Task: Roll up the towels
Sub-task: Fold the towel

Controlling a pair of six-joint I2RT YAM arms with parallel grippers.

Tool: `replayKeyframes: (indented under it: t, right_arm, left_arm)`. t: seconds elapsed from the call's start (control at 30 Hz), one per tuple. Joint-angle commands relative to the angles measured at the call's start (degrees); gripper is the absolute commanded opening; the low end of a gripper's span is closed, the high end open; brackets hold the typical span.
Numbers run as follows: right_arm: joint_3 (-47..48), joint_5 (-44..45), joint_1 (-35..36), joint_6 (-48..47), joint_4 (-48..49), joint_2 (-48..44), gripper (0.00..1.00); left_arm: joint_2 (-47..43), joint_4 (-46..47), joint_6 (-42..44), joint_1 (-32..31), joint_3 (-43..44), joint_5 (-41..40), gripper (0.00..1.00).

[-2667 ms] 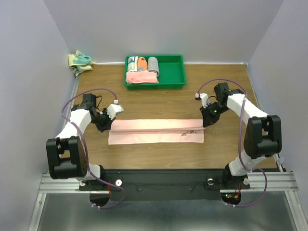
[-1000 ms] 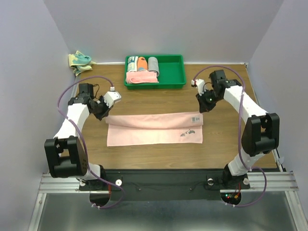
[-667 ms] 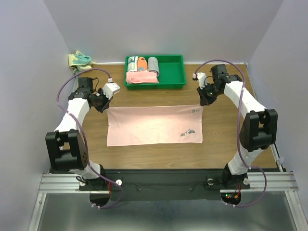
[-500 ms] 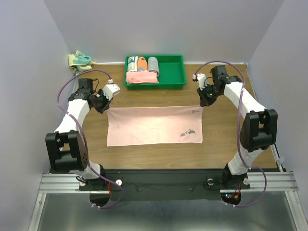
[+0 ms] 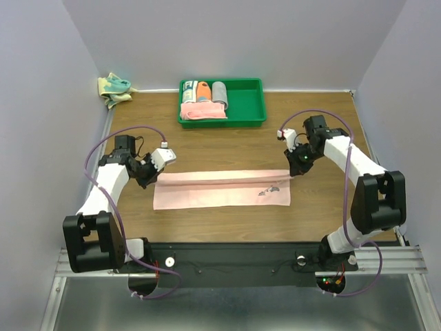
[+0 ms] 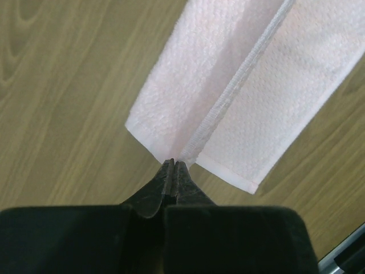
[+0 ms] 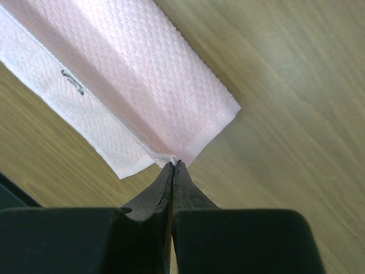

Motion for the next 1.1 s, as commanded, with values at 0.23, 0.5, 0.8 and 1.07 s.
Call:
replayKeyframes:
  t: [0.23, 0.5, 0.8, 1.07]
  right_arm:
    - [-6.13, -4.44, -0.04, -3.49, -1.41, -3.00, 0.01]
    - [-9.91, -4.35, 1.19, -3.85, -0.54, 1.13, 0.01]
    - [-7.19, -3.47, 1.28, -2.00, -0.79, 0.17, 0.00]
    - [-5.34, -3.74, 1.20, -2.35, -5.45, -4.23, 0.01]
  left_arm:
    - [-1.16, -2.34, 5.54, 0.34, -5.89, -3.00, 0.00]
    - [3.66, 2.15, 3.26, -0.36, -8.62, -4.41, 0.00]
    - [4.38, 1.37, 1.67, -0.36, -4.93, -2.74, 0.00]
    - [-0.19, -6.11, 3.69, -0.36, -1.85, -2.03, 0.00]
